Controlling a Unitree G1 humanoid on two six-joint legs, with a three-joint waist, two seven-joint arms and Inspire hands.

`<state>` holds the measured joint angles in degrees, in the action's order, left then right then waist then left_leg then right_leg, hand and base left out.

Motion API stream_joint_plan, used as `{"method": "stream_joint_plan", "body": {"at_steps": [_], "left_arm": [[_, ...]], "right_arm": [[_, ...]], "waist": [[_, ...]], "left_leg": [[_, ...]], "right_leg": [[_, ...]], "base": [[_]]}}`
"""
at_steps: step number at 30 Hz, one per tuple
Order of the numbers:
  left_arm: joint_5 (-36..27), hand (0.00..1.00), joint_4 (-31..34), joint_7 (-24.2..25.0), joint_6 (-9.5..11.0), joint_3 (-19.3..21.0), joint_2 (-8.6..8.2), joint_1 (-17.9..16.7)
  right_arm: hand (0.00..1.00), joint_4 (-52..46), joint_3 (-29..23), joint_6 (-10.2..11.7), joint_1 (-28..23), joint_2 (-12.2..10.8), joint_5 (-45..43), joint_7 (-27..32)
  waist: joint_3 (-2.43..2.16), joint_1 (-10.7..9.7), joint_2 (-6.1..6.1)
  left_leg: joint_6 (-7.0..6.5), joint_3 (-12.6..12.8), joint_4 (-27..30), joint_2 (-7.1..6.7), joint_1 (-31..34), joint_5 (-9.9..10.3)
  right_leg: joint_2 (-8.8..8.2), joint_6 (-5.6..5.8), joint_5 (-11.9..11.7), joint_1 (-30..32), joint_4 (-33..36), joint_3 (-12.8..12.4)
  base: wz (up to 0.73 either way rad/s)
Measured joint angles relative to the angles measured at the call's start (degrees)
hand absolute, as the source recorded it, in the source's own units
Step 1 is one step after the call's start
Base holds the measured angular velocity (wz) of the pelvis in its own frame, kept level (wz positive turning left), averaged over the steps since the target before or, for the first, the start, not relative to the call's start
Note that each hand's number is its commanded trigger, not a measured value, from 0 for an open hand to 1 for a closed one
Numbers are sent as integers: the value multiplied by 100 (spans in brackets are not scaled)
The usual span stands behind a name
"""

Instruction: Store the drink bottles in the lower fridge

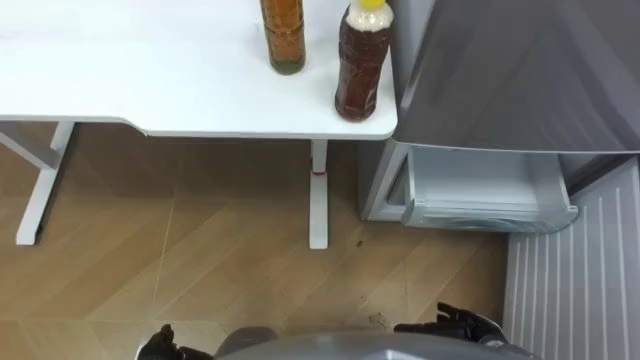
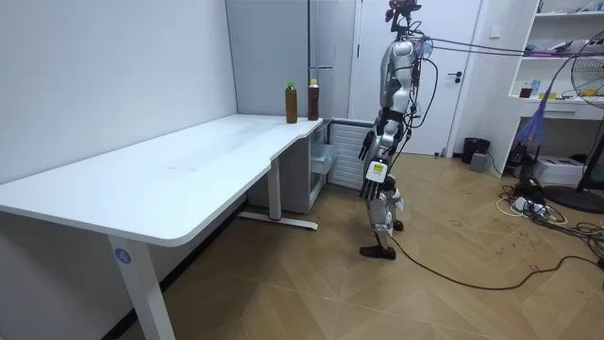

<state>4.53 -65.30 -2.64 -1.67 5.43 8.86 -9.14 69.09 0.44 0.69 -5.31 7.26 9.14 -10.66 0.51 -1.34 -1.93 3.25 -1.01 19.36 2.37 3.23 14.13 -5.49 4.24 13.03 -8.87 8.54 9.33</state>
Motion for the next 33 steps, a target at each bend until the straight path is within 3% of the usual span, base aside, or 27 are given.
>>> {"method": "stream_joint_plan", "body": {"at_steps": [4, 11, 20, 27, 30, 33], "left_arm": [[11, 0, 5, 56, 33, -9, 7, -2], [14, 0, 12, -100, 48, -110, 36, 30], [14, 0, 9, -47, 194, -112, 26, 44], [0, 0, 7, -208, 205, -69, -39, -52], [-26, 0, 7, -227, 231, 0, -71, -83], [-36, 0, 3, -288, 270, 162, -119, -155]], "right_arm": [[0, -12, 2, 30, 28, 1, -10, 6], [0, -4, 89, 0, -13, -4, 153, 132], [0, -29, -55, 66, -89, -8, 220, 130], [0, -20, -47, 77, -122, -1, 257, 182], [0, -2, -46, 78, -162, 11, 250, 183], [0, 7, -49, 107, -152, 3, 249, 194]], "waist": [[0, -1, 7], [-39, -24, -43], [-35, -41, 52], [-51, 33, 69], [-56, 179, 32], [-47, 192, 13]], "left_leg": [[-8, 17, 4, -12, 4, -5], [-27, 34, -3, -66, -2, -17], [-32, 78, -18, -57, -4, -11], [-35, 368, -228, 19, -292, -9], [-32, 567, -354, 51, -527, -10], [-29, 597, -398, 51, -586, -8]], "right_leg": [[-12, 9, 7, 1, -4, -29], [-56, 22, 6, 17, 8, -71], [-59, 23, 3, 83, 58, -132], [-61, 24, 3, 87, 114, -180], [-45, 24, 2, 62, 123, -416], [-45, 24, 2, 58, 129, -434]], "base": [[0], [0], [-3], [-25], [-39], [-18]]}}
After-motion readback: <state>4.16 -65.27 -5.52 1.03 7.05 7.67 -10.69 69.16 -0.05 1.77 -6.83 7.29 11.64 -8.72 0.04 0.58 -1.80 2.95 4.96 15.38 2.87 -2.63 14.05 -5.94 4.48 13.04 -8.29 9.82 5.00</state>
